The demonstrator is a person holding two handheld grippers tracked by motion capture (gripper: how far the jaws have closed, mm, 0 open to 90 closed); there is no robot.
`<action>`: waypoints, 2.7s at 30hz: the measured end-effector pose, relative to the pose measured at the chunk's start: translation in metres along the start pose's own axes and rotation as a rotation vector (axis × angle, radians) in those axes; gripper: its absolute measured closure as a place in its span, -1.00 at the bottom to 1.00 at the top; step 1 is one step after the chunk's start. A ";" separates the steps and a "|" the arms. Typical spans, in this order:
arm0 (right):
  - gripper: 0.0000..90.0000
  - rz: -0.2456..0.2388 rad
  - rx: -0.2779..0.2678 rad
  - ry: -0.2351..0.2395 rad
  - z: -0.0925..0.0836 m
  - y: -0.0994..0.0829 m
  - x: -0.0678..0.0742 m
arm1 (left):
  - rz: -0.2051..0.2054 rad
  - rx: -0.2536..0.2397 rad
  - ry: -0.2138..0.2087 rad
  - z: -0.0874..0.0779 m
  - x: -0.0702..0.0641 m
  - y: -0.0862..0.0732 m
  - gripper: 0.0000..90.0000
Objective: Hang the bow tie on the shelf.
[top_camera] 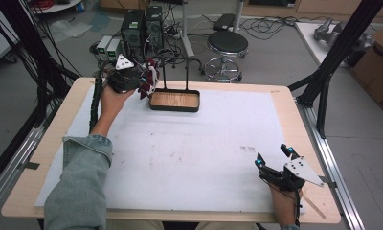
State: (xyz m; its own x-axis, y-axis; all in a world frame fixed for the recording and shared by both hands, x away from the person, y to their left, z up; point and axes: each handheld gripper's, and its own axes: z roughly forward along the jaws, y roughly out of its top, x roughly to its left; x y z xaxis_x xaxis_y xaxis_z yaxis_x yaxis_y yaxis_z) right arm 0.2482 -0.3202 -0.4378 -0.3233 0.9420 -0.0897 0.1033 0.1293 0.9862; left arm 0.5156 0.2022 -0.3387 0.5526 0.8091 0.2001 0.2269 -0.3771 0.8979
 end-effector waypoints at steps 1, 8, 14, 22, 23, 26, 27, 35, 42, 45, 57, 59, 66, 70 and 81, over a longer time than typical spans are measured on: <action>-0.75 0.000 0.000 0.000 0.000 0.000 0.000 | -0.001 -0.003 -0.002 -0.003 0.001 -0.001 0.16; -0.75 0.000 -0.001 0.001 0.000 0.000 0.000 | -0.006 -0.029 0.001 -0.023 0.000 -0.003 0.06; -0.75 0.001 0.001 0.002 0.000 0.000 0.000 | -0.027 -0.077 0.007 -0.044 -0.005 0.004 -0.04; -0.75 0.006 -0.006 0.001 0.001 0.001 -0.001 | -0.042 -0.149 0.009 -0.077 -0.013 0.005 -0.23; -0.75 0.006 -0.006 0.001 0.001 0.001 -0.001 | -0.045 -0.156 0.014 -0.082 -0.015 0.004 -0.23; -0.75 0.011 -0.003 -0.001 0.001 0.001 -0.001 | -0.043 -0.177 0.035 -0.095 -0.020 0.002 -0.32; -0.75 0.012 -0.004 -0.001 0.001 0.001 -0.001 | -0.042 -0.187 0.036 -0.100 -0.022 0.001 -0.34; -0.75 0.020 -0.004 -0.006 0.001 0.001 -0.002 | -0.050 -0.238 0.050 -0.131 -0.035 -0.010 -0.47; -0.75 0.036 -0.003 -0.015 0.001 0.000 -0.003 | -0.043 -0.261 0.080 -0.152 -0.053 -0.024 -0.63; -0.75 0.027 -0.001 -0.020 0.001 0.001 -0.003 | -0.047 -0.283 0.088 -0.160 -0.059 -0.030 -0.64; -0.75 0.030 0.003 -0.020 0.001 0.000 -0.004 | -0.103 -0.307 0.102 -0.186 -0.076 -0.061 -0.65; -0.75 0.032 0.001 -0.021 0.001 0.000 -0.004 | -0.109 -0.310 0.116 -0.190 -0.078 -0.069 -0.65; -0.75 0.034 0.002 -0.023 0.001 0.000 -0.003 | -0.143 -0.319 0.163 -0.202 -0.085 -0.093 -0.65; -0.75 0.034 0.003 -0.025 0.001 0.000 -0.003 | -0.158 -0.308 0.177 -0.206 -0.087 -0.106 -0.65; -0.75 0.032 0.005 -0.025 0.001 0.000 -0.004 | -0.188 -0.263 0.195 -0.208 -0.095 -0.140 -0.65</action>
State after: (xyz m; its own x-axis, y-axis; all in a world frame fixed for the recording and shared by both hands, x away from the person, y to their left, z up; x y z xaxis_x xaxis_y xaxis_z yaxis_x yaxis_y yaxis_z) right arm 0.2507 -0.3232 -0.4376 -0.2959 0.9532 -0.0619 0.1175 0.1006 0.9880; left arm 0.2649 0.2721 -0.4015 0.3518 0.9335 0.0701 0.0826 -0.1055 0.9910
